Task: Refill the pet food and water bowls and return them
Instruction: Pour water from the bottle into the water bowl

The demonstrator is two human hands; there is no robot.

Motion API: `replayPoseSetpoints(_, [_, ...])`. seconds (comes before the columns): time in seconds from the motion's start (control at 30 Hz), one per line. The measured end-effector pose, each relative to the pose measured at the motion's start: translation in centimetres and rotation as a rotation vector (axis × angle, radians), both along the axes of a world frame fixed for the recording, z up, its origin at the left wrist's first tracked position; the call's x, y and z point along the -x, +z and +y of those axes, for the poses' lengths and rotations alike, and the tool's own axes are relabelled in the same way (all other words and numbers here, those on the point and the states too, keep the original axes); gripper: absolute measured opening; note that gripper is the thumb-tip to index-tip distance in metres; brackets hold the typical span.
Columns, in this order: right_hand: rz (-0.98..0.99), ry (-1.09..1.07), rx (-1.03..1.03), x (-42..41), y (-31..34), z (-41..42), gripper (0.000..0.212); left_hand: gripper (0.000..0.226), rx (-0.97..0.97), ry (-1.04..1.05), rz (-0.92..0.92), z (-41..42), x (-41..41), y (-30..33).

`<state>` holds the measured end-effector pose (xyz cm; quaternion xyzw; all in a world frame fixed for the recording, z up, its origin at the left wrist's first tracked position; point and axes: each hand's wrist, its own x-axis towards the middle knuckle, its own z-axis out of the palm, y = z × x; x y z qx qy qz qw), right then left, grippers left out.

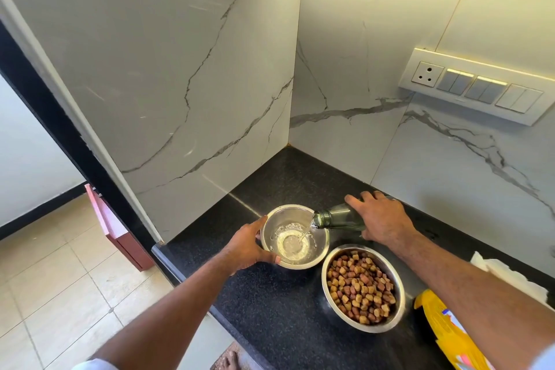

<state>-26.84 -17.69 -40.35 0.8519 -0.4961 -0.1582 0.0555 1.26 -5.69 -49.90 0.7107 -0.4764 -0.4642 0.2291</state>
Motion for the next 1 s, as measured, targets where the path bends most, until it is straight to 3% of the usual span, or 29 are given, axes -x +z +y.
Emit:
replayPoseSetpoints(0.27, [0.014,0.002,0.013,0.2,0.3,0.1,0.098,0.100,0.039,0.021,-0.016,0.0,0.3,0.8])
replayPoseSetpoints(1.0, [0.023,-0.010,0.013,0.3,0.6,0.1,0.097,0.103,0.005,0.055,0.005,0.4,0.5,0.9])
